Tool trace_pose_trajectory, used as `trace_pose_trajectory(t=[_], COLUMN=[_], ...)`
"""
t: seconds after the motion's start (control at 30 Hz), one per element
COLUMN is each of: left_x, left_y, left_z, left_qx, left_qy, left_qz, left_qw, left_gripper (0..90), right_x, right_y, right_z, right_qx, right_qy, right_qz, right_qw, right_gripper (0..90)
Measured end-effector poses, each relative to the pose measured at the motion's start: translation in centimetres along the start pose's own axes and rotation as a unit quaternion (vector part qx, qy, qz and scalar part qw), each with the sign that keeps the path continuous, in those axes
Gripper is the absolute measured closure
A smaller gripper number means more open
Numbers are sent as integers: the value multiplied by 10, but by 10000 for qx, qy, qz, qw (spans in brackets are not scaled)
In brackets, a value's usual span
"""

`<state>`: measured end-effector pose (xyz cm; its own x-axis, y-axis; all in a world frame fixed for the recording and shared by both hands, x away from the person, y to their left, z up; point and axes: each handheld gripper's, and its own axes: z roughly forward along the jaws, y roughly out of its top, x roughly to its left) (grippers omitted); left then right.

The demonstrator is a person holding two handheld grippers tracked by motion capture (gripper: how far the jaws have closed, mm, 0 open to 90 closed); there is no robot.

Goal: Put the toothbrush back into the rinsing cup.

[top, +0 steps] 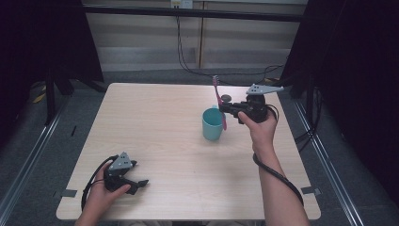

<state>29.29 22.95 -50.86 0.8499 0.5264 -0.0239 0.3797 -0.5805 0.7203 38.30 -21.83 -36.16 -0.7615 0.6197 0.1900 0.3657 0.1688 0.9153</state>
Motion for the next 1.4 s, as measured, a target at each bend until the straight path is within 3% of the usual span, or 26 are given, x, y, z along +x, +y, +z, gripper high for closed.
trace_pose_trajectory(t=[0.67,1.4], left_x=[-1,0], left_y=[0,0], left_z=[1,0], left_qx=[-50,-37], left_qy=[18,9], left_qz=[-38,-35], left_qw=[10000,10000], left_gripper=[125,125], right_x=[-9,-19], right_y=[5,7], right_z=[11,25], right_qx=[-215,-257], right_qy=[-131,-301], right_qz=[33,64], right_qw=[9997,9992], right_gripper=[840,840])
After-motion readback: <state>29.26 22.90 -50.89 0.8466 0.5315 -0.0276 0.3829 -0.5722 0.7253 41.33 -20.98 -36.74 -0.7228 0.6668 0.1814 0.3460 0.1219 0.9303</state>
